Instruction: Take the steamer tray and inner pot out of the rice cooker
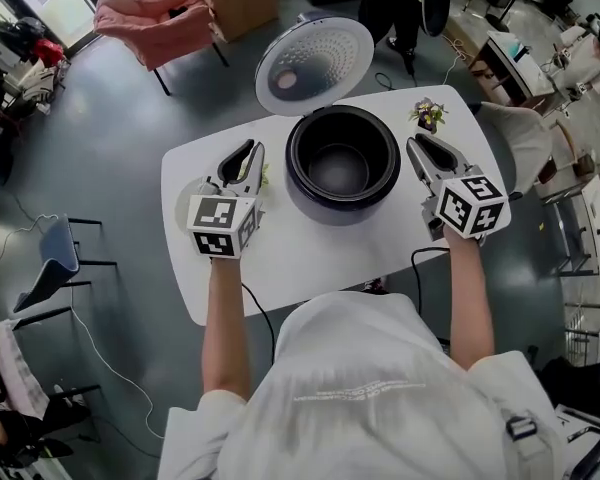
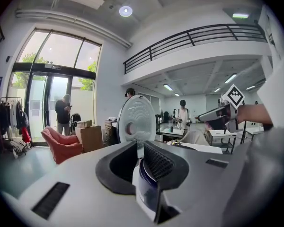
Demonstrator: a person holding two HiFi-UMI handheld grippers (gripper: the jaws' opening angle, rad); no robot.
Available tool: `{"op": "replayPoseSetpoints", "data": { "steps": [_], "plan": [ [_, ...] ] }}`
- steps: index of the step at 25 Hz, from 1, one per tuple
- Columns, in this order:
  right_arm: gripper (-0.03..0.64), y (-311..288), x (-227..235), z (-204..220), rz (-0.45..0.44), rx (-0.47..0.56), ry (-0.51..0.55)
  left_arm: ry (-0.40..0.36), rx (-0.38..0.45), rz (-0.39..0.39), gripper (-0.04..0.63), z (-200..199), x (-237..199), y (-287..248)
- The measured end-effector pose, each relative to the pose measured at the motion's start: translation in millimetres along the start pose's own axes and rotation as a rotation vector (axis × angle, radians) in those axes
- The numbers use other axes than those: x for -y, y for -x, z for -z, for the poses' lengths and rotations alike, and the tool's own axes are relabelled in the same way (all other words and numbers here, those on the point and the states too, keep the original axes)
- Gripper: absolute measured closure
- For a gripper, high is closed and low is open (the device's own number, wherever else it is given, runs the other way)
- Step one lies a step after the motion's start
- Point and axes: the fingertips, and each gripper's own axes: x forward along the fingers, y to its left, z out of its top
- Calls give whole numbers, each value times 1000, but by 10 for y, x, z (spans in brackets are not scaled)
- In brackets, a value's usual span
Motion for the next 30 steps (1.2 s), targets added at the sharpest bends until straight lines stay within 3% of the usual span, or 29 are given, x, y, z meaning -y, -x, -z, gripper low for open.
{"op": "replayPoseSetpoints", "data": {
  "steps": [10, 17, 30],
  "plan": [
    [528, 0, 224, 173, -23, -51, 9, 13, -105, 43, 537, 276, 400, -281],
    [510, -256, 424, 180, -126, -75, -43, 48, -223, 45, 454, 451, 616, -462],
    [462, -797, 583, 674, -313, -257, -34, 78, -414, -139, 442, 1052, 565, -750]
  ]
}}
